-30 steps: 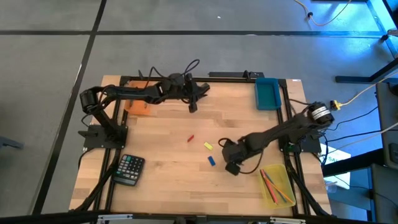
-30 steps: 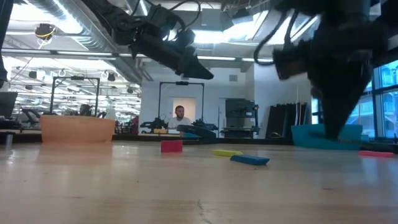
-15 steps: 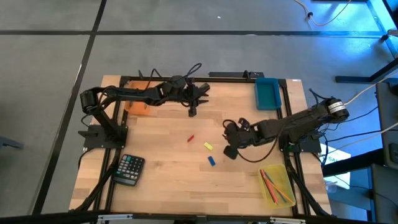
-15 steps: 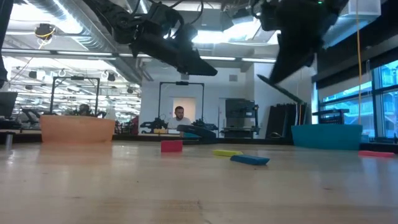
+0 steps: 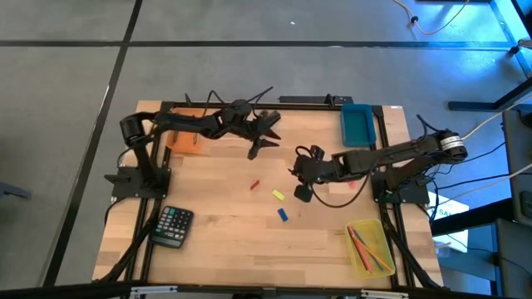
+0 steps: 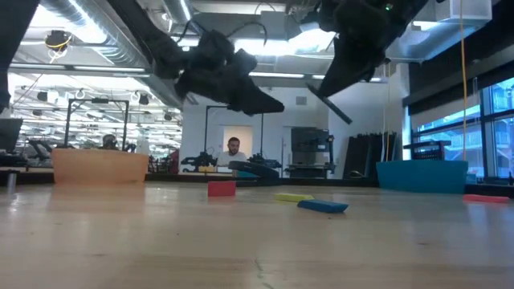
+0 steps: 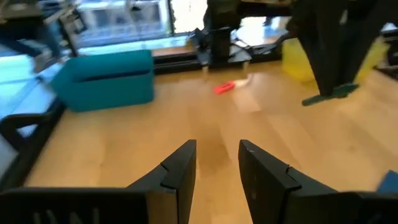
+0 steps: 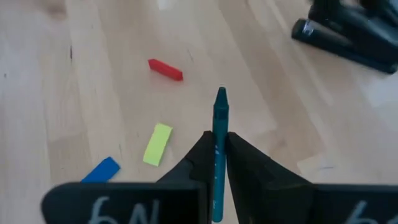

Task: Sort crayons/erasers/pens/pencils in bins
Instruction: Put the green crayon into the orange bin

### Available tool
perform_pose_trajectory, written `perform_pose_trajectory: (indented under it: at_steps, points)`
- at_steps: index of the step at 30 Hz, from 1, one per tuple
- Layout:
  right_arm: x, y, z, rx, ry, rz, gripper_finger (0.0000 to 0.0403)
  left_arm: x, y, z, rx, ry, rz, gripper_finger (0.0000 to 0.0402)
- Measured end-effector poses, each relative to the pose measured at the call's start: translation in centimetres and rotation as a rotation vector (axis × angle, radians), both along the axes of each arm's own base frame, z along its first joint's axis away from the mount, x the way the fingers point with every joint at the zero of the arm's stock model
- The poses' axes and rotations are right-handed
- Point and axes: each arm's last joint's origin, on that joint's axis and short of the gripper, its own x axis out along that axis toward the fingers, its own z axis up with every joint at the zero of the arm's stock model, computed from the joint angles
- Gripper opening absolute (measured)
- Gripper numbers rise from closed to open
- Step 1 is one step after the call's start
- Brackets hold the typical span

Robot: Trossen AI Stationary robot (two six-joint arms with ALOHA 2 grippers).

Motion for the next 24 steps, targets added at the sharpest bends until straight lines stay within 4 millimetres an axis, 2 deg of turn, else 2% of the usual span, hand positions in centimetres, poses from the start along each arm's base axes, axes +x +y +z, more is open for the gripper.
perform_pose_trajectory:
  at_steps: [7,15,24]
  points:
    - [0.4,-1.5,1.0,-0.125,-0.061,-0.010,0.0038,1.0,-0.2,-1.7,-0.059,-0.068,-0.166,0.0123]
    - [1.0,-3.0,1.9,-0.169,-0.144,-0.001,0.0039,1.8,-1.7,-1.4,-0.009,-0.106,-0.215,0.0151]
    - [1.6,-3.4,2.5,-0.192,-0.227,0.014,0.0039,2.4,-3.4,-1.3,0.066,-0.130,-0.253,0.0153]
